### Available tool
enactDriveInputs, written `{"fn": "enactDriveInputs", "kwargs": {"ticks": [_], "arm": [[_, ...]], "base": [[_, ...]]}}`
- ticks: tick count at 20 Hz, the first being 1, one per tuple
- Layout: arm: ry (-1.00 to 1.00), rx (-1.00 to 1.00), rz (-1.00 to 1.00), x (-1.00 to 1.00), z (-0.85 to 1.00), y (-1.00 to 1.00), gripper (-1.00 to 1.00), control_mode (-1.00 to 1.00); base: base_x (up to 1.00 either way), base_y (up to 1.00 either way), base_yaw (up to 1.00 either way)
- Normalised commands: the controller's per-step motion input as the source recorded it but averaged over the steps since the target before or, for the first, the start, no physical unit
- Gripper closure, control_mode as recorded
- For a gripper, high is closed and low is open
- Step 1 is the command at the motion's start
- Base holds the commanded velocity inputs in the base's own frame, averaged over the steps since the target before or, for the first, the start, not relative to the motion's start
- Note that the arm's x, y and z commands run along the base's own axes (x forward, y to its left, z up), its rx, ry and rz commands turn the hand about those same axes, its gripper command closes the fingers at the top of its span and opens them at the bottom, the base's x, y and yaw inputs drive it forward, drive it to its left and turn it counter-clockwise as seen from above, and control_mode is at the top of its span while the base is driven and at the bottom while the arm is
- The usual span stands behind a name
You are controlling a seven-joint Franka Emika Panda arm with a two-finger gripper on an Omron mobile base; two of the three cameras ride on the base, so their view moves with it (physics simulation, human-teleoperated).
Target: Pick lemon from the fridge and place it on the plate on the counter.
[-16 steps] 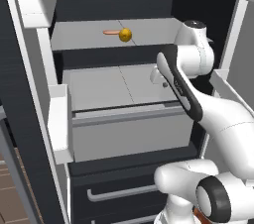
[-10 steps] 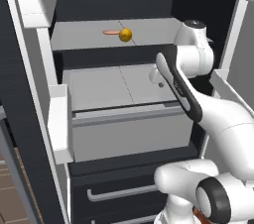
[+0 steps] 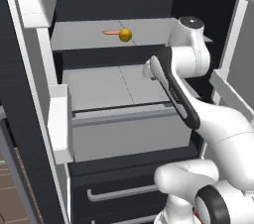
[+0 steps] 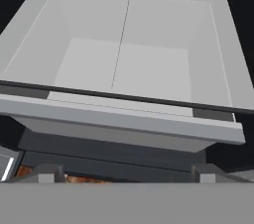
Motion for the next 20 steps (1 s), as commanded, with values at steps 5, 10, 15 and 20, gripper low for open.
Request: {"fn": "enactDriveInputs", "kwargs": {"ticks": [5,10,15,20], "arm": [[-0.07,0.0,0.0,0.0,0.52,0.19,-1.0,-1.0],[-0.09,0.0,-0.01,0.0,0.56,0.14,-1.0,-1.0],[-0.08,0.0,-0.01,0.0,0.38,0.12,-1.0,-1.0],[-0.08,0.01,0.0,0.16,0.16,0.16,-1.0,-1.0]], "base": [[0.0,0.0,0.0],[0.0,0.0,0.0],[0.0,0.0,0.0],[0.0,0.0,0.0]]}}
